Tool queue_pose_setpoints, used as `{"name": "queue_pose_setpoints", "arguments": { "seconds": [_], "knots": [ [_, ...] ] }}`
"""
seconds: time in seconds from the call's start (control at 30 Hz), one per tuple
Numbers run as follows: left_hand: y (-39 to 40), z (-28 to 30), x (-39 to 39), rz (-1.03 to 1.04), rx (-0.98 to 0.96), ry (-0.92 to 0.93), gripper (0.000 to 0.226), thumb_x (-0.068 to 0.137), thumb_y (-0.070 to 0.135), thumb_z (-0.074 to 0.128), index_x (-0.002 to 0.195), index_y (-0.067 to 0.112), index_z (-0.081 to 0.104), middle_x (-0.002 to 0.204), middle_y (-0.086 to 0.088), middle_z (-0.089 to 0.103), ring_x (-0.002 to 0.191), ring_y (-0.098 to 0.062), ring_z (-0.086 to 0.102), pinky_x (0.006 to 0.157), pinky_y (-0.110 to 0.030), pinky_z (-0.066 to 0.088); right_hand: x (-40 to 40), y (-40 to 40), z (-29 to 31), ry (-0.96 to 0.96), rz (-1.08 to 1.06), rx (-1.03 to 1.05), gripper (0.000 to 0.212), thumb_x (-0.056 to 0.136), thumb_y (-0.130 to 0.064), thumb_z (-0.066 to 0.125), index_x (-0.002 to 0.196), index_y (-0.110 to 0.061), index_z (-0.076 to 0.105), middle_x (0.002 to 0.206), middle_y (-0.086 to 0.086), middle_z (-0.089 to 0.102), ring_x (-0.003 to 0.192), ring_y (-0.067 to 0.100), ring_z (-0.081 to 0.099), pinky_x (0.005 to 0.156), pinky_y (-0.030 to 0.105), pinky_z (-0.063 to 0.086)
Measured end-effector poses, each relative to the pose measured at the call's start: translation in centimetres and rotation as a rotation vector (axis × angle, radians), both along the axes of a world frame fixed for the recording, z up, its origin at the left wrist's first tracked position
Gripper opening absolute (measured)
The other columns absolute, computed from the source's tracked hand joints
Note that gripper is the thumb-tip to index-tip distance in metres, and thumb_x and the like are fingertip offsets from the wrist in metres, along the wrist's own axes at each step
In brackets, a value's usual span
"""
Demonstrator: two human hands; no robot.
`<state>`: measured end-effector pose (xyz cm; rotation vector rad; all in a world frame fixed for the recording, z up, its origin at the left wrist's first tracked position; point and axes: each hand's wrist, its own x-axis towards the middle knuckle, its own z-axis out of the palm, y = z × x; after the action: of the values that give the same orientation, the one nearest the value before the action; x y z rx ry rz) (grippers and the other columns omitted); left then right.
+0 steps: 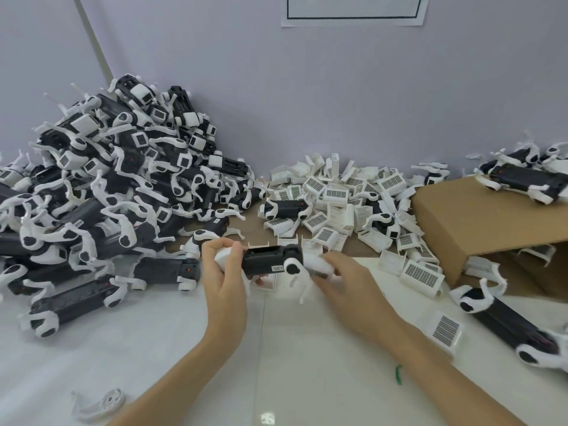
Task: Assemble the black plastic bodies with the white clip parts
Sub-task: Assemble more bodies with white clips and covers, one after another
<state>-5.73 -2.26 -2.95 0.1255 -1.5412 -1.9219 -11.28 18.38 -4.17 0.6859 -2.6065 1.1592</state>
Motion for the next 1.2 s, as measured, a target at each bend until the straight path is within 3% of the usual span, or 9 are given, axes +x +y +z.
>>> {"name": "queue_pose_setpoints", "arguments": {
  "seconds": [0.1, 0.2, 0.37, 0.57, 0.8, 0.93, 1.0, 1.1, 1.2],
  "knots": [
    [0.5, -0.1, 0.3, -0.119, -0.066, -0.011, 0.014, 0.098, 0.031, 0.058, 0.105, 0.020, 0.054, 0.088, -0.007, 0.065, 0.076, -0.022, 0.065, 0.062, -0.036, 0.057, 0.1, 1.9, 1.1, -0.103, -0.032, -0.172, 0.034, 0.099, -0.021, 0.071, 0.127, -0.033, 0.056, 0.102, -0.013, 0.073, 0.084, 0.007, 0.068, 0.075, 0.023, 0.053],
    [1.7, -0.6, 0.6, -0.284, -0.255, -0.086, 0.016, 0.098, 0.038, 0.060, 0.109, 0.028, 0.054, 0.077, 0.006, 0.060, 0.066, -0.014, 0.055, 0.060, -0.022, 0.047, 0.9, 3.5, 1.0, -0.214, 0.004, -0.478, 0.031, 0.100, -0.017, 0.070, 0.126, -0.032, 0.063, 0.104, -0.009, 0.076, 0.083, 0.020, 0.075, 0.073, 0.026, 0.059],
    [2.5, -1.1, 1.1, -0.474, -0.372, -0.119, 0.025, 0.100, 0.046, 0.058, 0.116, 0.030, 0.047, 0.063, 0.011, 0.045, 0.055, -0.011, 0.039, 0.053, -0.018, 0.036, 1.8, 4.4, 0.7, -0.428, 0.035, -0.766, 0.047, 0.081, -0.045, 0.084, 0.123, -0.029, 0.075, 0.097, 0.008, 0.077, 0.089, 0.021, 0.073, 0.106, 0.045, 0.051],
    [2.5, -0.6, 1.9, -0.491, -0.366, -0.174, 0.031, 0.107, 0.054, 0.038, 0.120, 0.028, 0.049, 0.068, 0.006, 0.047, 0.059, -0.007, 0.042, 0.059, -0.016, 0.038, 3.3, 3.6, 2.3, -0.194, 0.081, -0.490, 0.037, 0.088, -0.054, 0.070, 0.119, -0.034, 0.076, 0.106, -0.016, 0.074, 0.097, -0.001, 0.067, 0.083, 0.010, 0.047],
    [2.5, -0.7, 2.6, -0.620, -0.446, -0.166, 0.041, 0.104, 0.062, 0.041, 0.132, 0.032, 0.047, 0.105, -0.015, 0.055, 0.085, -0.019, 0.054, 0.070, -0.036, 0.051, 4.8, 3.3, 2.8, -0.049, 0.161, 0.081, 0.050, 0.100, -0.053, 0.050, 0.145, -0.032, 0.053, 0.131, -0.016, 0.059, 0.127, 0.002, 0.051, 0.107, 0.027, 0.042],
    [2.5, -1.2, 2.4, -0.505, -0.544, -0.127, 0.041, 0.103, 0.063, 0.046, 0.134, 0.037, 0.051, 0.107, 0.019, 0.059, 0.085, -0.008, 0.063, 0.068, -0.024, 0.054, 4.9, 3.6, 3.3, -0.034, 0.160, 0.113, 0.053, 0.096, -0.059, 0.051, 0.141, -0.031, 0.057, 0.128, -0.017, 0.060, 0.125, 0.001, 0.050, 0.108, 0.028, 0.041],
    [2.5, -1.3, 2.2, -0.373, -0.607, -0.124, 0.040, 0.101, 0.064, 0.047, 0.129, 0.037, 0.055, 0.112, 0.013, 0.059, 0.090, -0.013, 0.067, 0.068, -0.031, 0.059, 5.2, 3.1, 3.0, 0.007, 0.137, 0.091, 0.052, 0.095, -0.055, 0.056, 0.139, -0.026, 0.060, 0.126, -0.015, 0.061, 0.124, 0.005, 0.052, 0.108, 0.032, 0.042],
    [2.6, -1.0, 2.1, -0.406, -0.515, -0.191, 0.040, 0.095, 0.070, 0.054, 0.121, 0.040, 0.057, 0.080, -0.002, 0.068, 0.072, -0.018, 0.069, 0.064, -0.029, 0.057, 5.6, 2.0, 2.5, 0.134, 0.082, 0.064, 0.051, 0.094, -0.049, 0.064, 0.136, -0.020, 0.063, 0.119, -0.011, 0.063, 0.116, 0.011, 0.053, 0.102, 0.033, 0.044],
    [2.2, -0.8, 1.9, -0.492, -0.432, -0.186, 0.042, 0.094, 0.057, 0.066, 0.130, 0.038, 0.058, 0.099, 0.003, 0.075, 0.091, -0.014, 0.072, 0.078, -0.026, 0.055, 5.6, 1.8, 2.1, 0.223, 0.074, 0.126, 0.051, 0.093, -0.042, 0.074, 0.138, -0.023, 0.062, 0.121, -0.010, 0.060, 0.116, 0.014, 0.051, 0.101, 0.031, 0.044]
  ]
}}
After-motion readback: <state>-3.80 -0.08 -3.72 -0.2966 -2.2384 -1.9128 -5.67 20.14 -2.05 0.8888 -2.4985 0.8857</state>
